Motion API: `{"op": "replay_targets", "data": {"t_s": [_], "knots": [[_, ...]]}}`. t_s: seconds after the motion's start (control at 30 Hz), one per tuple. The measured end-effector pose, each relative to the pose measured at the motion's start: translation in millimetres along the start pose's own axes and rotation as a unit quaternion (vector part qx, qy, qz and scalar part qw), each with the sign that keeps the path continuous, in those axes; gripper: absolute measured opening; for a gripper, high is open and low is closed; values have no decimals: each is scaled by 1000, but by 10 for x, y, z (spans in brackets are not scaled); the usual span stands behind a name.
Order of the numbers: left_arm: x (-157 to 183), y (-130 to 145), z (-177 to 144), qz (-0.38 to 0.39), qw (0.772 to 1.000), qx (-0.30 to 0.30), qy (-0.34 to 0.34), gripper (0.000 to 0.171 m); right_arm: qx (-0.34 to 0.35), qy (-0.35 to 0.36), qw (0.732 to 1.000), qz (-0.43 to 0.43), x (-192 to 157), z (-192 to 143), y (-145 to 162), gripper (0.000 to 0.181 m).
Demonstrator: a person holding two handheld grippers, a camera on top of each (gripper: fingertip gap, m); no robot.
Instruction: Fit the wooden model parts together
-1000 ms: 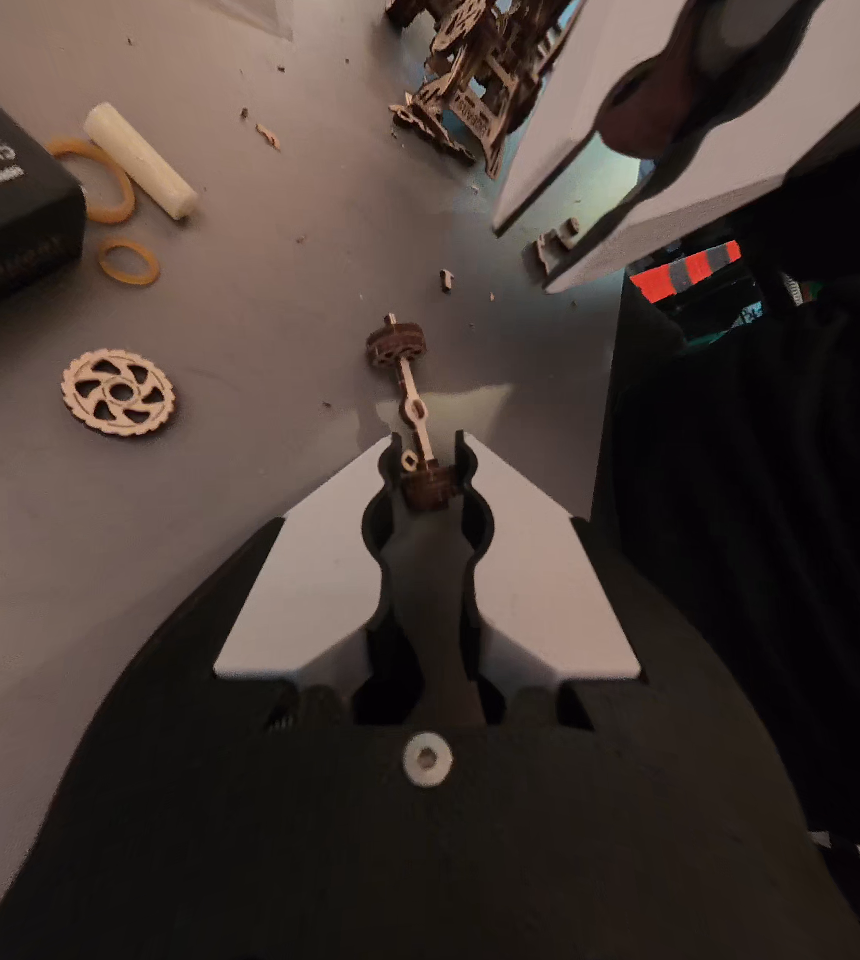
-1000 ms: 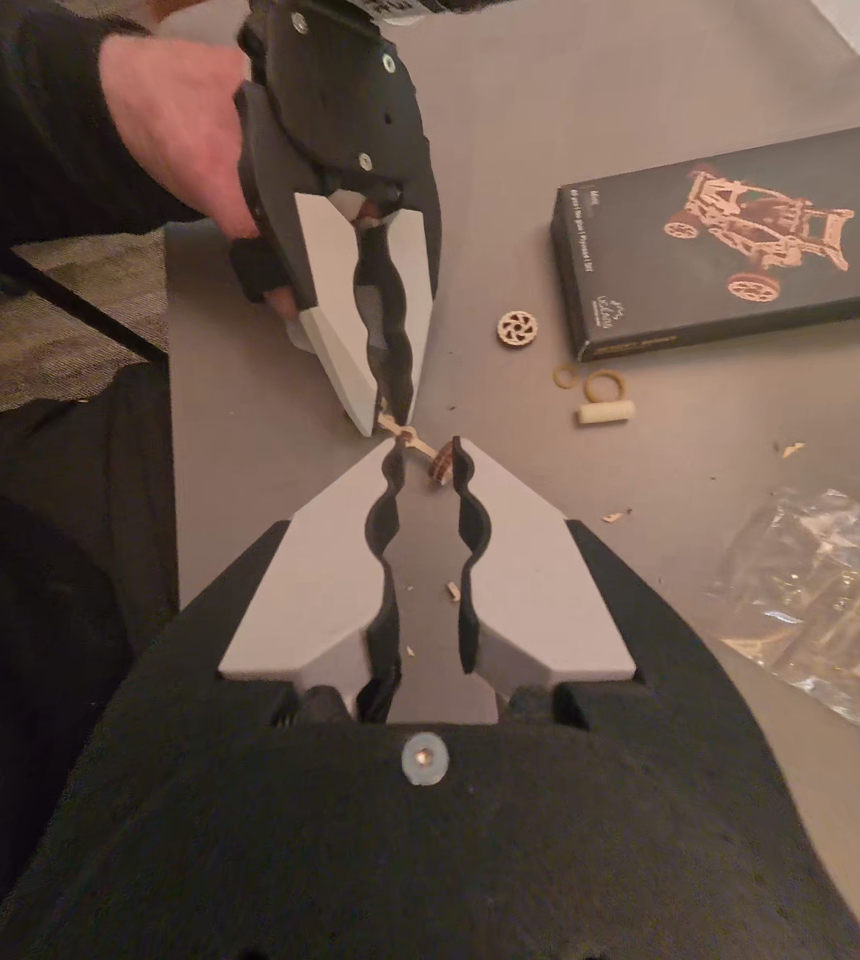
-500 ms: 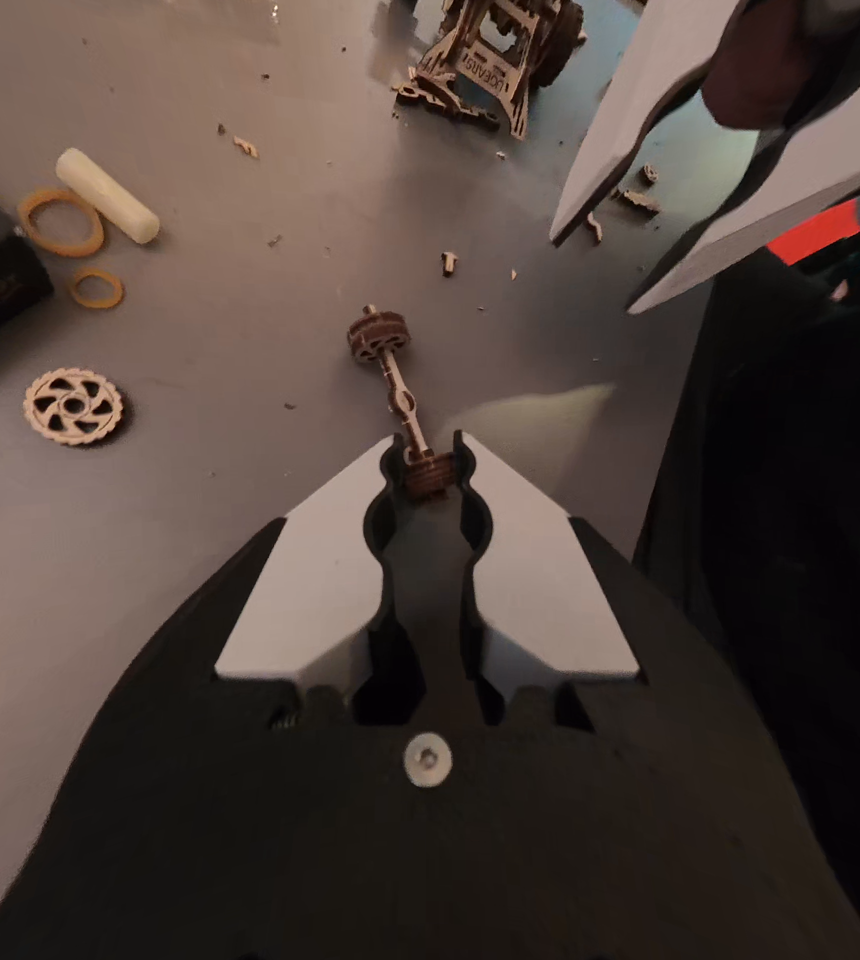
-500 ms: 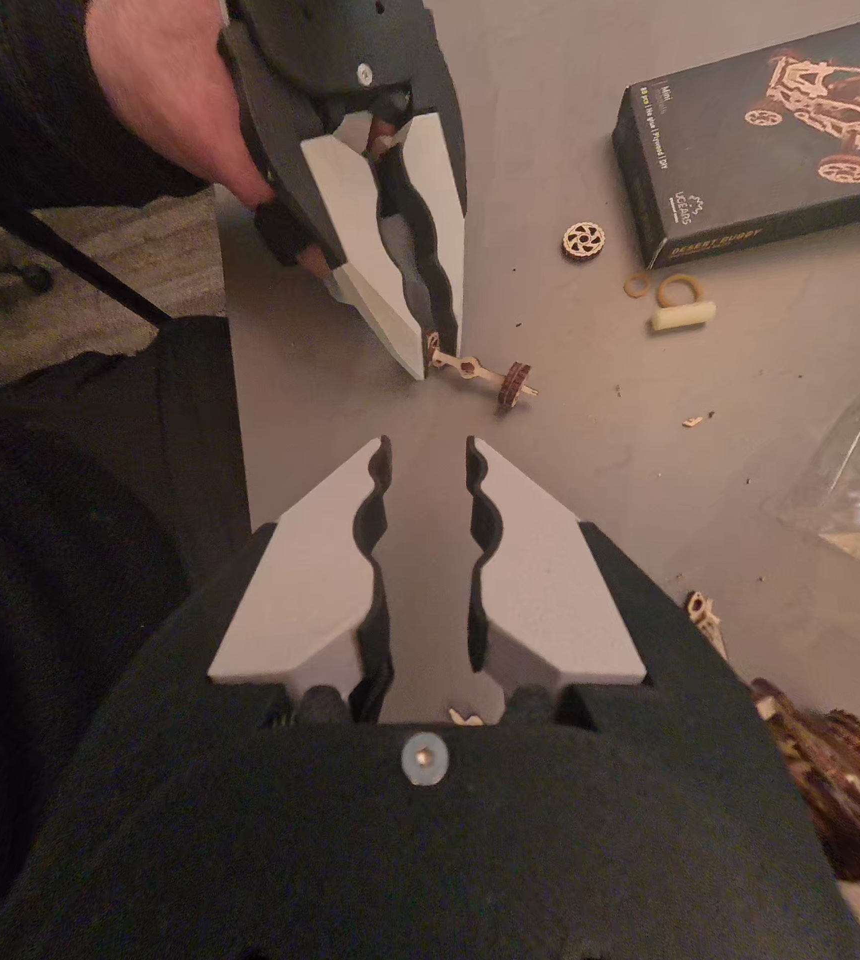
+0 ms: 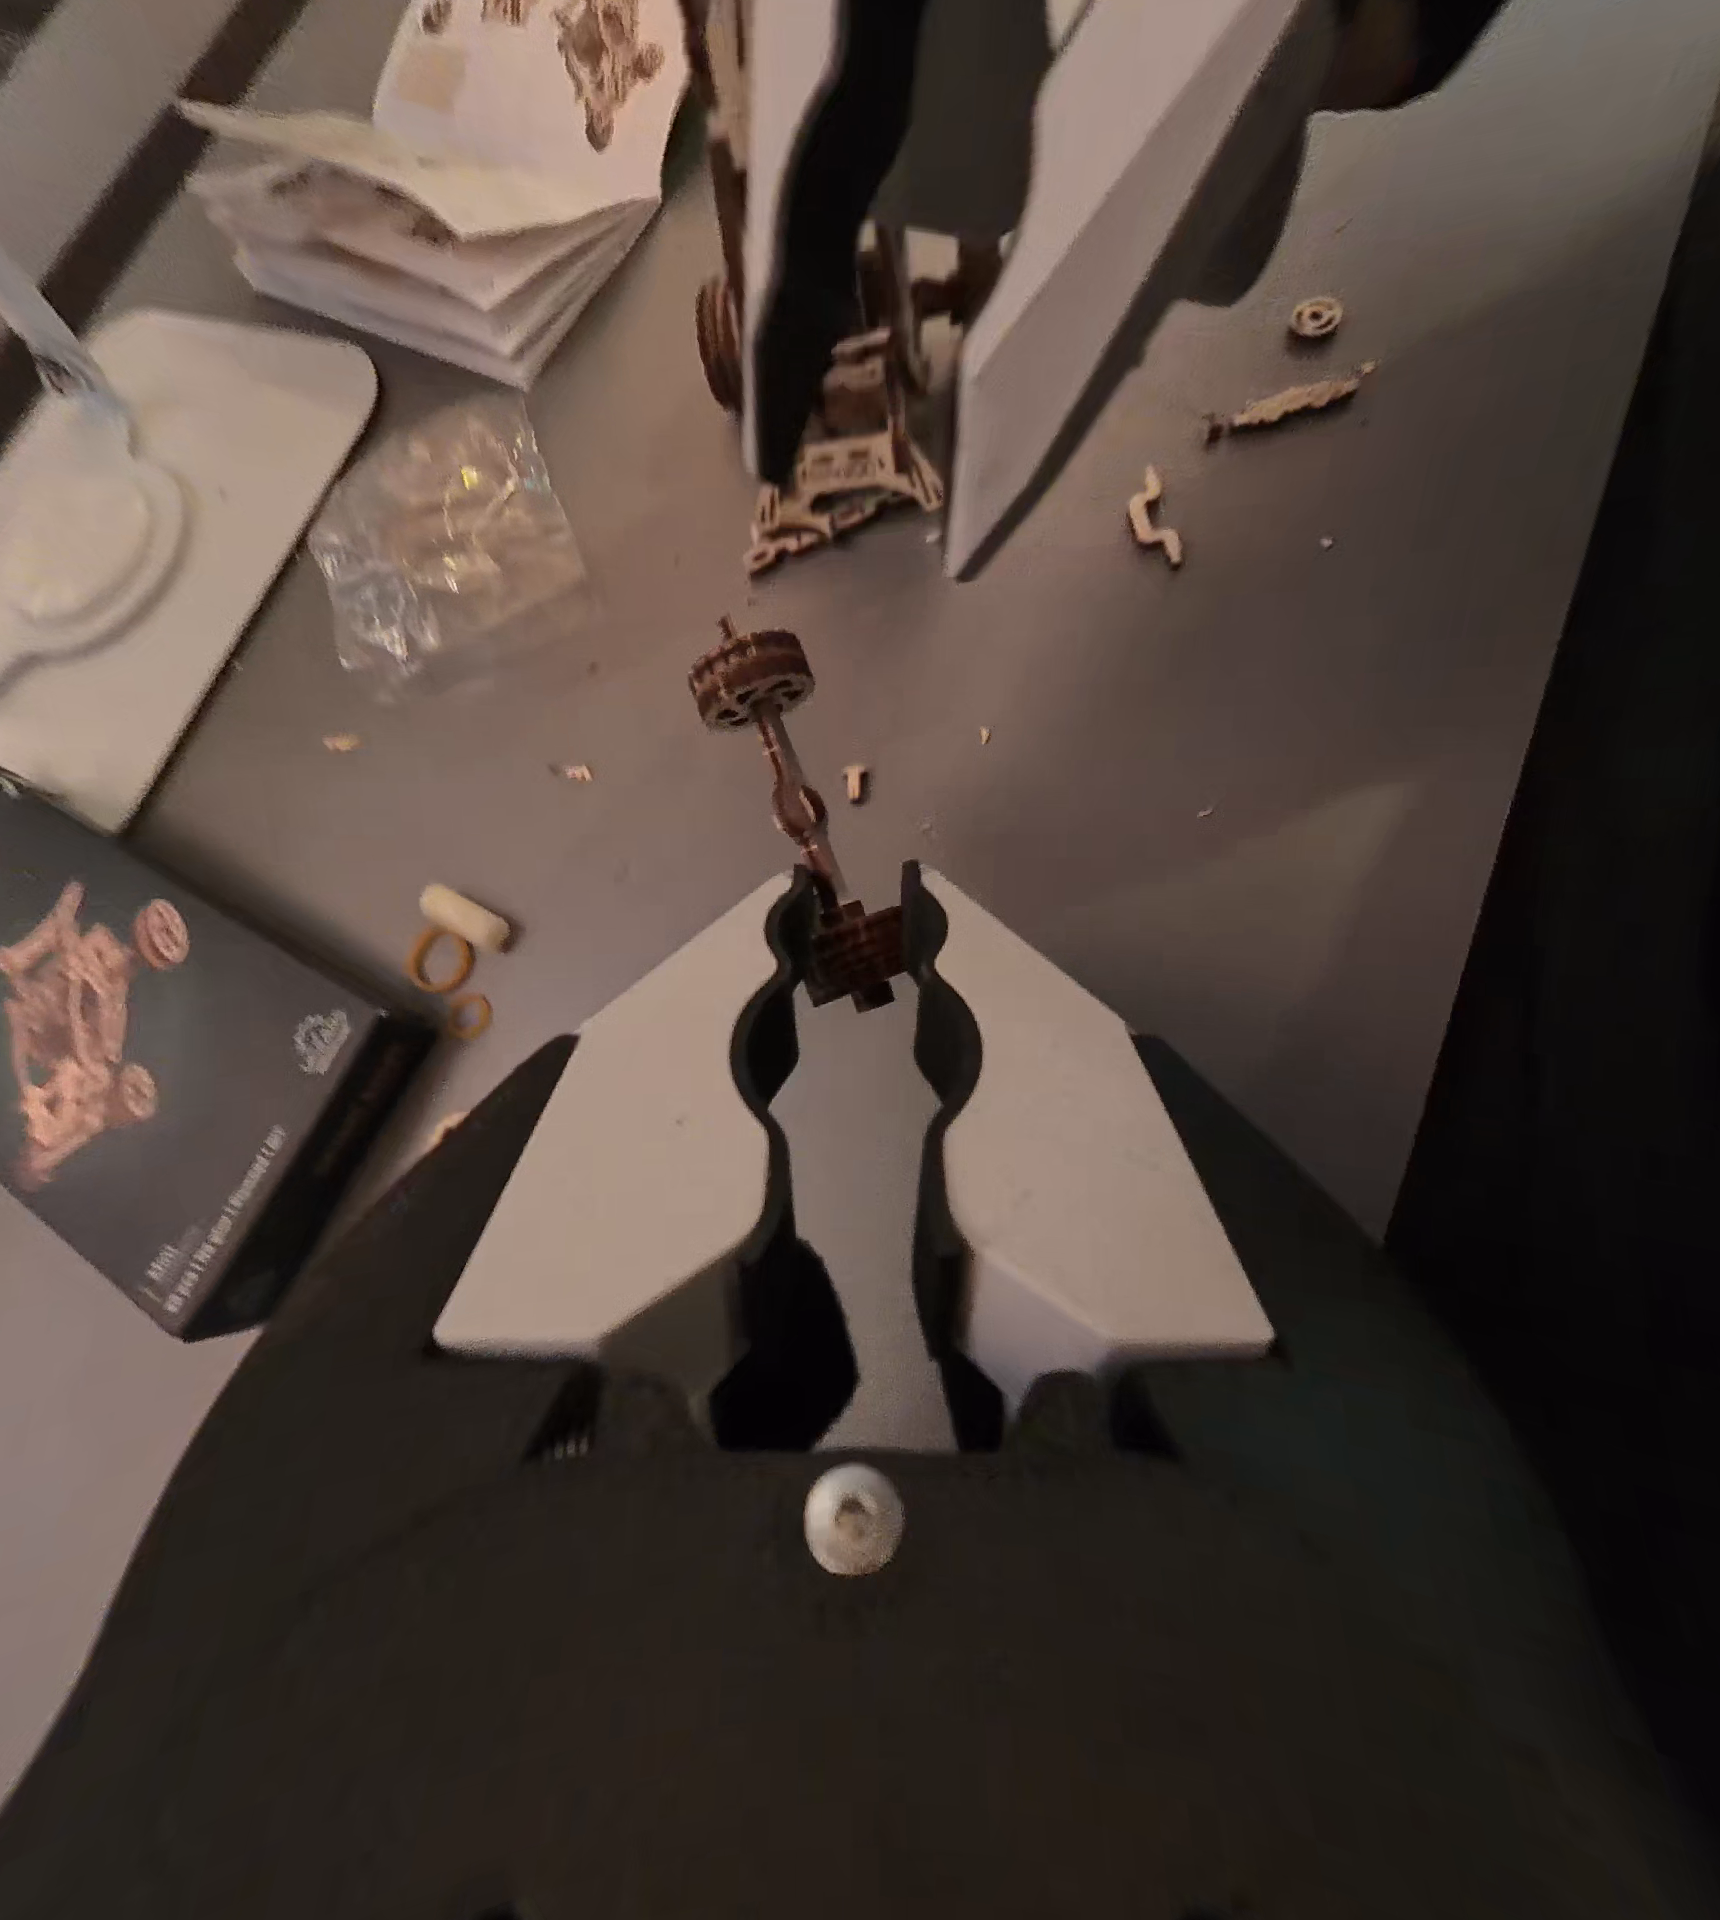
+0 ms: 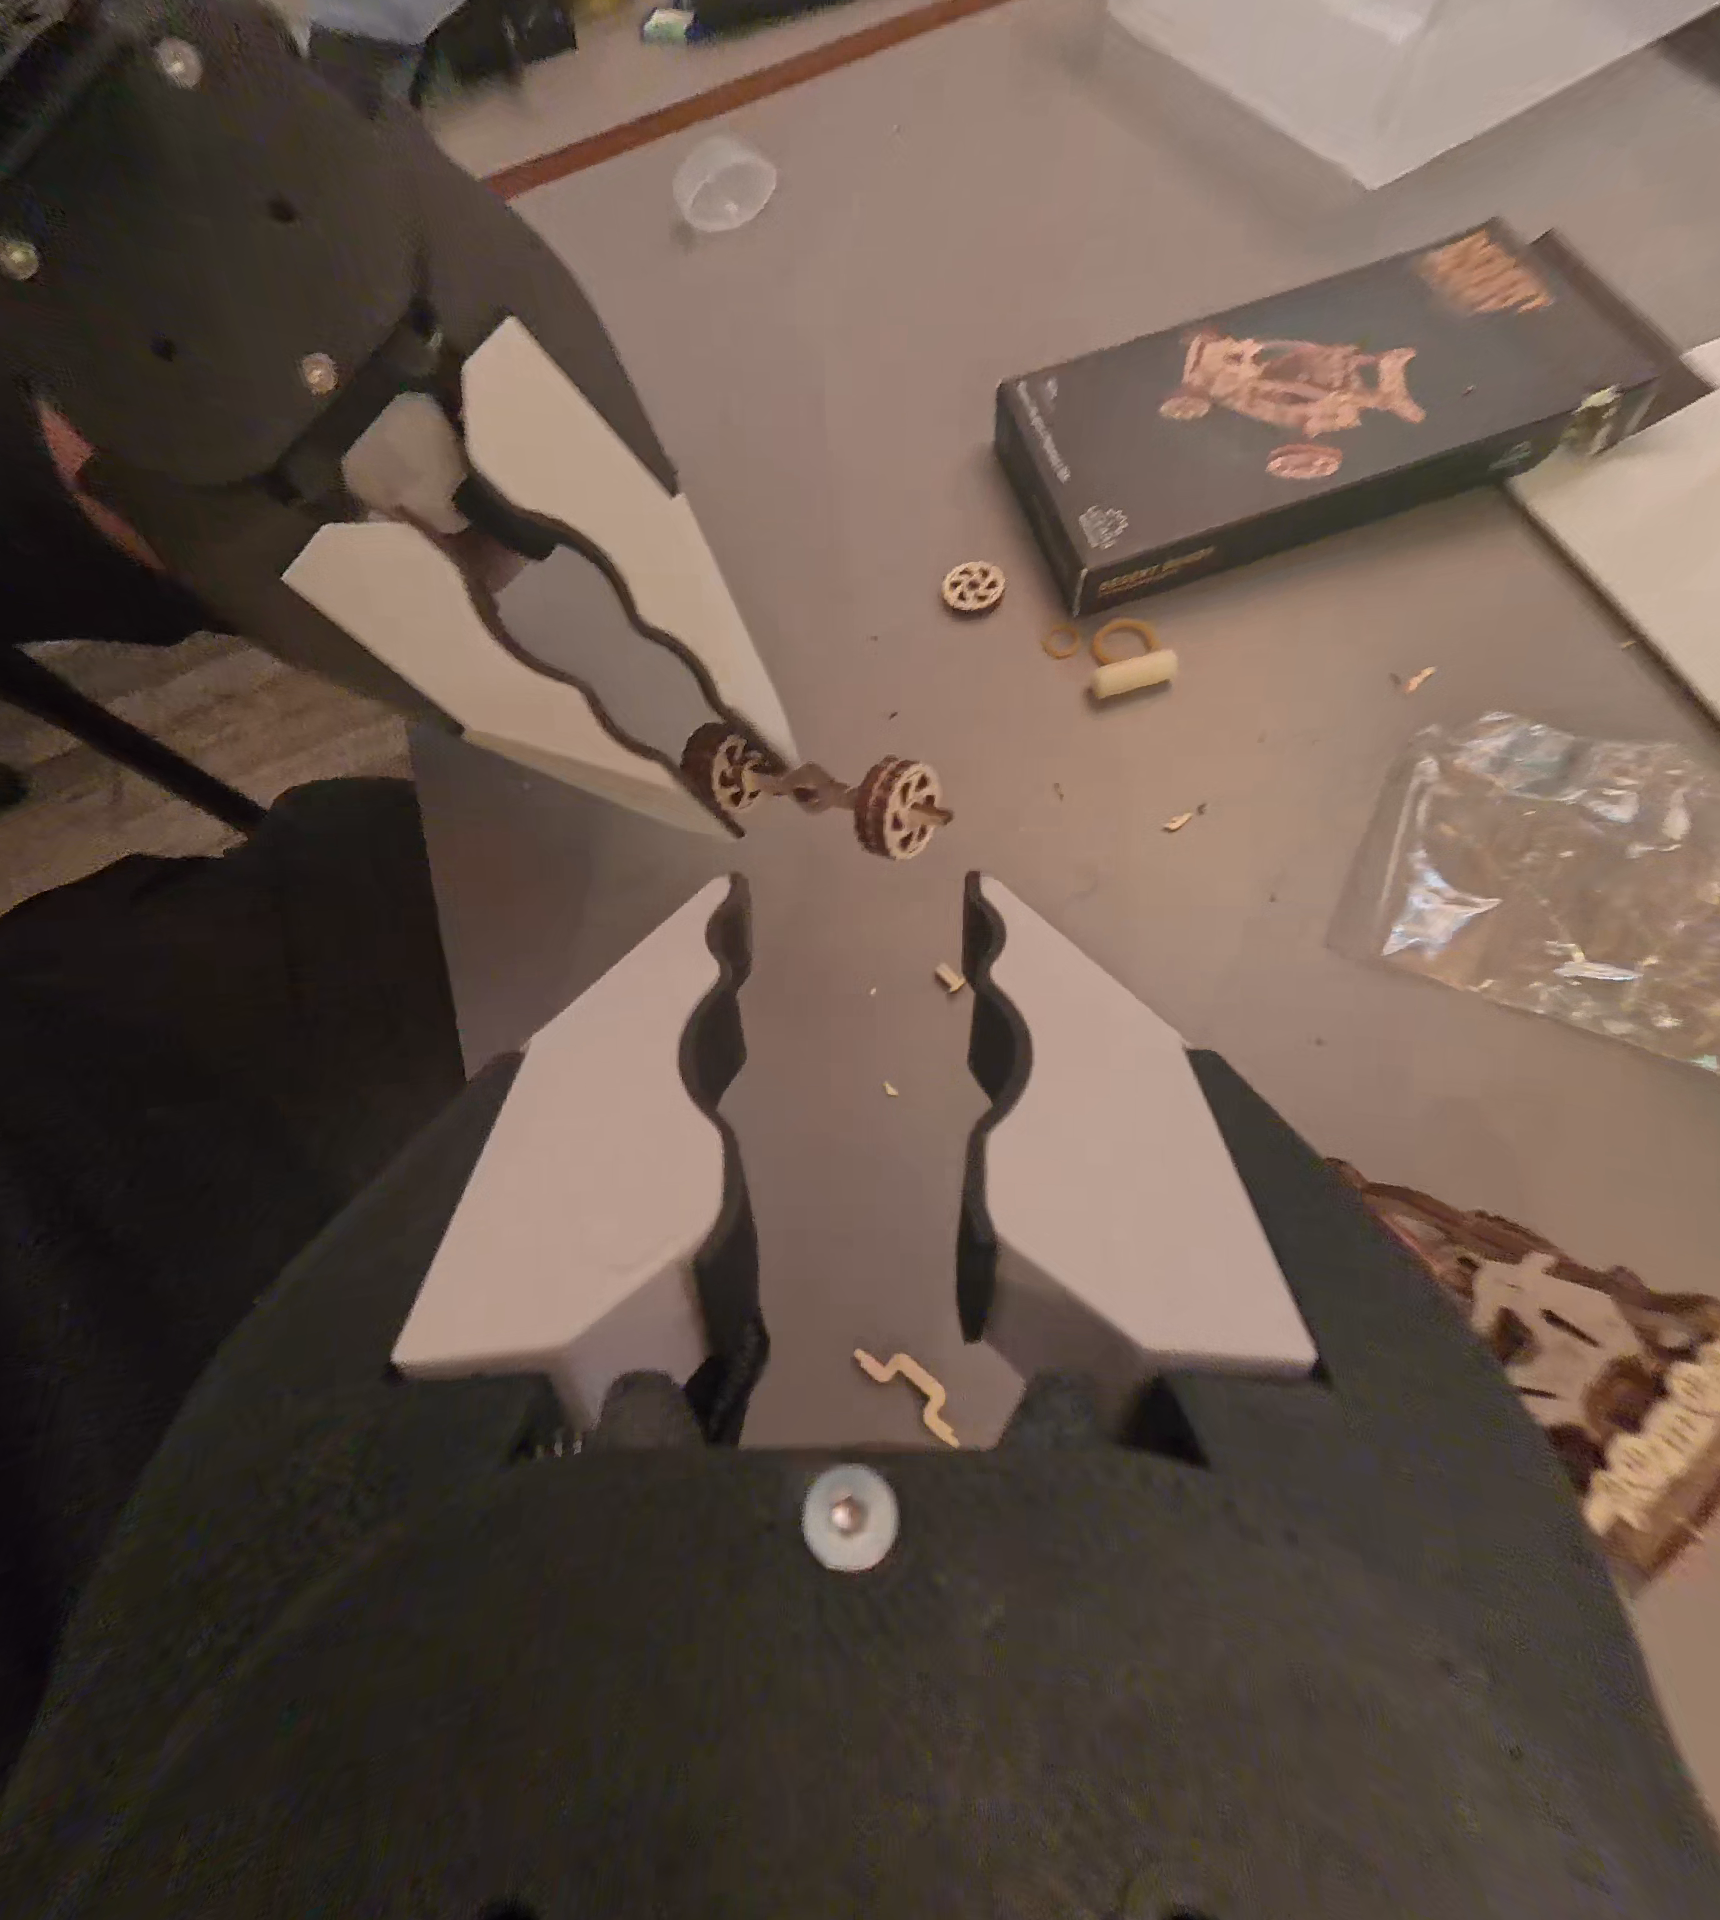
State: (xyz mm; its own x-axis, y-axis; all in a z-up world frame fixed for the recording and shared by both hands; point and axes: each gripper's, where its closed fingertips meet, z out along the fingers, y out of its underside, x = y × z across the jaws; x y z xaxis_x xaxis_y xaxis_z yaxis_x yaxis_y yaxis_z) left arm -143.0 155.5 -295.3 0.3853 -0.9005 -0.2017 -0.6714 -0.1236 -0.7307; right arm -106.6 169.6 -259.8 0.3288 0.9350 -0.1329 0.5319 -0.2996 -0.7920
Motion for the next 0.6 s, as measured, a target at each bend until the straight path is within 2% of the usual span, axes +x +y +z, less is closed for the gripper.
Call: {"op": "replay_targets", "data": {"t_s": [0.13,0.3,0.43,0.6], "knots": [[34,-221,-67,55,998,9,-24,14,28,-6,1000,-3,5,-94,-117,39],[67,-471,-122,106,993,14,-42,14,53,-73,995,34,-94,-181,-139,37],[57,-622,-129,152,986,10,-72,14,43,-32,998,-23,-39,-313,-104,37],[84,-837,-90,162,983,17,-79,14,80,3,996,-43,12,-576,-189,36]]}}
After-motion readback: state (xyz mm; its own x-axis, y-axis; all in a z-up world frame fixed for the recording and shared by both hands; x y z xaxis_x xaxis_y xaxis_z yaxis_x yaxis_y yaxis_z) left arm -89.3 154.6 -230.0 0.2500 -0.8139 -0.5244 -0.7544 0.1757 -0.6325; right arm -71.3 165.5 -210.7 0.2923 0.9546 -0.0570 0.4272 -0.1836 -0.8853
